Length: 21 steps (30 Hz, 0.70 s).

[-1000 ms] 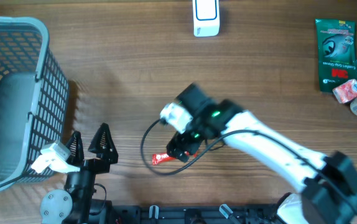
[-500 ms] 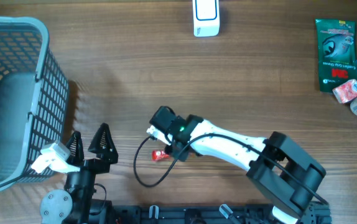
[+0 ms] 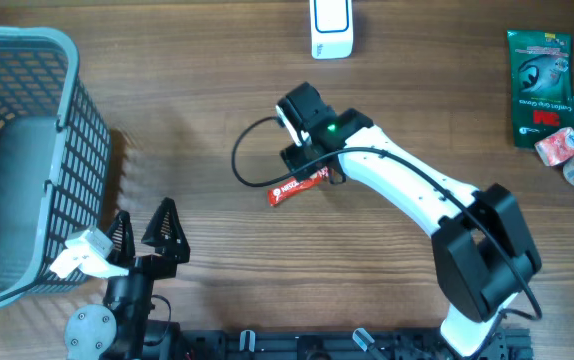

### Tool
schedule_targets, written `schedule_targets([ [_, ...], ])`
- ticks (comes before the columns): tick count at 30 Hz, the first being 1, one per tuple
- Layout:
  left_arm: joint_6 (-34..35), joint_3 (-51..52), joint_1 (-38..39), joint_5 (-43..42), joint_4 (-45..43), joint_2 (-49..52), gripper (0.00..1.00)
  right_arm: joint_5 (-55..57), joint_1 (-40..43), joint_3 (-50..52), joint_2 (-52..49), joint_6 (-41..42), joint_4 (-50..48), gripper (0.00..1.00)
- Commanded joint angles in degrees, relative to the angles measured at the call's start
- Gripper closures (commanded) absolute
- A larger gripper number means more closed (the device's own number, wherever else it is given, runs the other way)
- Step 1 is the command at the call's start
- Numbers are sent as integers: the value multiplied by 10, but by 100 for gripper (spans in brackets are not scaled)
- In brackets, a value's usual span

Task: Scan the item barcode

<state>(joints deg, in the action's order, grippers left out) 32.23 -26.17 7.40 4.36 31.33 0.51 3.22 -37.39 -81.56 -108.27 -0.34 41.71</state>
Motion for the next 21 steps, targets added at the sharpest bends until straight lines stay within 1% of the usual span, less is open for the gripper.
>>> schedule_targets([
  [1,-4,3,3,-7,-1,-2,0,-56,-6,-16,31,10,43,60],
  [2,-4,3,3,-7,-2,-2,0,-45,-4,-16,30,71,59,86],
  [3,-4,3,3,-7,-1,-2,0,-26,0,-16,30,151,75,96],
  [4,-4,3,3,-7,-1,-2,0,-16,4,-16,30,220,85,96],
  [5,-4,3,3,-7,-2,-2,0,-16,8,-16,30,247,83,95],
  [9,-4,3,3,-7,-1,-2,0,-12,8,-7,5,296,61,95],
  [11,-4,3,3,-7,-1,-2,0,14,8,-3,-23,323,51,96],
  [17,-4,3,3,-7,-2,-2,0,15,13,-3,-95,325,44,96],
  [21,-4,3,3,-7,-2,-2,0,37,28,-3,-97,324,40,96],
])
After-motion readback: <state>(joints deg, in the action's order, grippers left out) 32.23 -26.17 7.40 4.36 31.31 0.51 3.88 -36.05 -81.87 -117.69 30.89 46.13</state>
